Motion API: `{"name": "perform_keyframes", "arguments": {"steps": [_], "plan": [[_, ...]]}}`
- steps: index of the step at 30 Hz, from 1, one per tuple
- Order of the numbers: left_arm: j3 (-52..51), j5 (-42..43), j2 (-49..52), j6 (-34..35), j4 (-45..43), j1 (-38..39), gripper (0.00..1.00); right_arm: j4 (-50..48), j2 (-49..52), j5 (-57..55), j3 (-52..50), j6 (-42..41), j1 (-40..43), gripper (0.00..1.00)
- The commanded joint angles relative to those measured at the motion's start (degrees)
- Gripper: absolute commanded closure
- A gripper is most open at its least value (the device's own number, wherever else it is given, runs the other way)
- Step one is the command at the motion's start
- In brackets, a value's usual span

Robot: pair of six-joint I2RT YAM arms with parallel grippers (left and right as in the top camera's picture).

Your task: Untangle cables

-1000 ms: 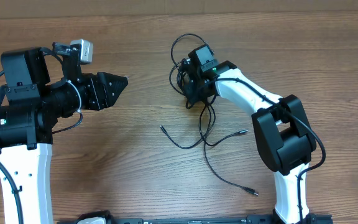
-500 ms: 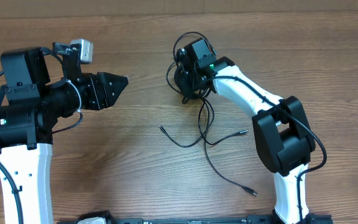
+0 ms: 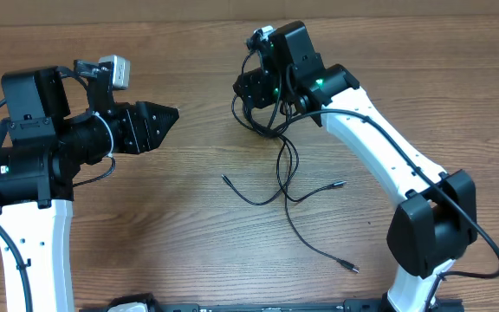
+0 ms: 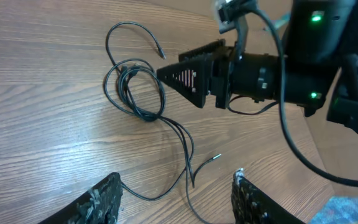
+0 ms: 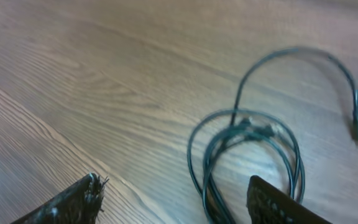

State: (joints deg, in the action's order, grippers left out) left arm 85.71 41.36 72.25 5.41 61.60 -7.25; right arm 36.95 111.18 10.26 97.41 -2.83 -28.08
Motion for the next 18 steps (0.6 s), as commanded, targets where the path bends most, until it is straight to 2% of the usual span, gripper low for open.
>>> {"name": "perform_keyframes", "arguments": {"steps": [1,12,18], "plan": [[0.3,0.3,-0.7,-0.7,-0.3,-0.1,0.43,0.5,3.2,-0.2,-0.7,-0.4,0.8,0.26],[0.3,0.3,-0.7,-0.7,-0.3,-0.1,0.44,0.4,12.3,0.2,-0.7,-0.2,0.7,0.26],[0.3,0.2,-0.7,-0.7,-0.4,-0.1,0.43,0.3,16.4,3.0,-0.7,-0.2,0.7,0.30]]}}
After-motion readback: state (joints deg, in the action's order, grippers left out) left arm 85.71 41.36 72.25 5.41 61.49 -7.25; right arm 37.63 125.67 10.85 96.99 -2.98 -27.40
